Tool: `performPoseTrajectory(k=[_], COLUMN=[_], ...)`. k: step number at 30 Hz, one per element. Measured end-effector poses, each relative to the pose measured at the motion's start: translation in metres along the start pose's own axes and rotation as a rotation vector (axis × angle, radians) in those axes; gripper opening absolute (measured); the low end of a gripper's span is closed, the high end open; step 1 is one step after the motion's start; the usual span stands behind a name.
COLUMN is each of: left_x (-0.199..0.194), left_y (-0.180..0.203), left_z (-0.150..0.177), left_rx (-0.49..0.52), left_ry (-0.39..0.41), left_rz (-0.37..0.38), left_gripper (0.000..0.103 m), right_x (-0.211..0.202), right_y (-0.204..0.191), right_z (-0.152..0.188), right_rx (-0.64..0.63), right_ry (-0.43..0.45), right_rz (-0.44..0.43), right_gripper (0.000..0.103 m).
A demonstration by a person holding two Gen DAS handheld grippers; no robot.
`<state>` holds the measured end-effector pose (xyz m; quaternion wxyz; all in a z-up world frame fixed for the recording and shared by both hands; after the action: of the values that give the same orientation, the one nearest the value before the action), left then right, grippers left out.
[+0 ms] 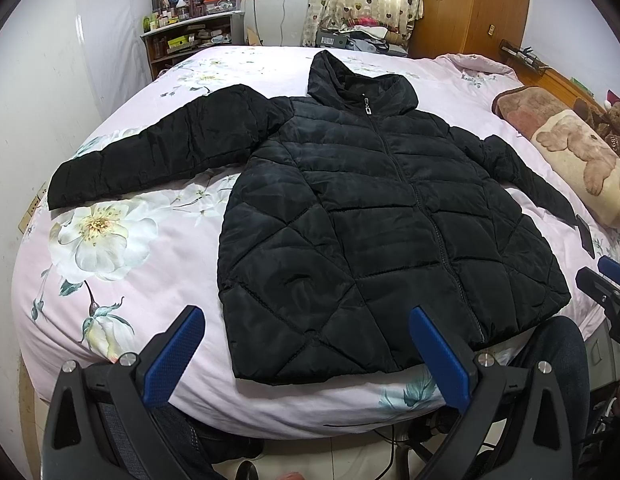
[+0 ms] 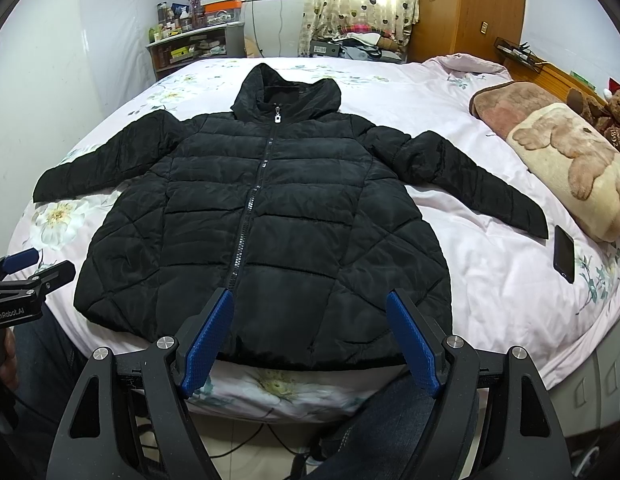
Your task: Fold large clothes
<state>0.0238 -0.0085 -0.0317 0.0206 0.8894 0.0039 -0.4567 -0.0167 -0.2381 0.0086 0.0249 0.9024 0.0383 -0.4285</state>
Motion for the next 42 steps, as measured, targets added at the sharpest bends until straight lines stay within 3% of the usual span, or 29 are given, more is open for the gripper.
performPoseTrajectory(k=[13,24,30,42], left_x=[0.005,0.025,0.046,0.089], left_y=[0.004,-0.008,-0.032,-0.123], left_z=[0.005,-0.007,-0.024,-0.072], left_rx=[0.011,-0.035,-0.104,-0.249], left_ry=[-0.007,-0.028,-0.031,0.03], left_rz=[0.005,0.066,0.07,-0.059], left_gripper=[0.103,0.103,0.103,0.103], right_x=[0.002,0.014,0.037,0.1], right_y=[-0.003,-0.006,-0.015,-0.048], right_z=[0.0,-0.009,-0.03,-0.084], right_rx=[-0.002,-0.011,-0.039,-0.095], right_ry=[-0.003,-0.012,-0.01,-0.009], right_rz=[0.002,-0.01,-0.039,-0.109], right_gripper=[0.079,0.079,0.079,0.079])
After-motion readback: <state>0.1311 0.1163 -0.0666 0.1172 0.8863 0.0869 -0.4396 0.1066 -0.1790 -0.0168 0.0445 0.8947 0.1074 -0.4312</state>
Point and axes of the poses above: each gripper's, at about its wrist camera, not at the fingertips, and x roughly the way its jaws point, y to its right, z to its underside, the point moved 4 cm from there along x, roughly the way its jaws point, and after that the axes turned 1 degree about -y, right-handed, at the moved point
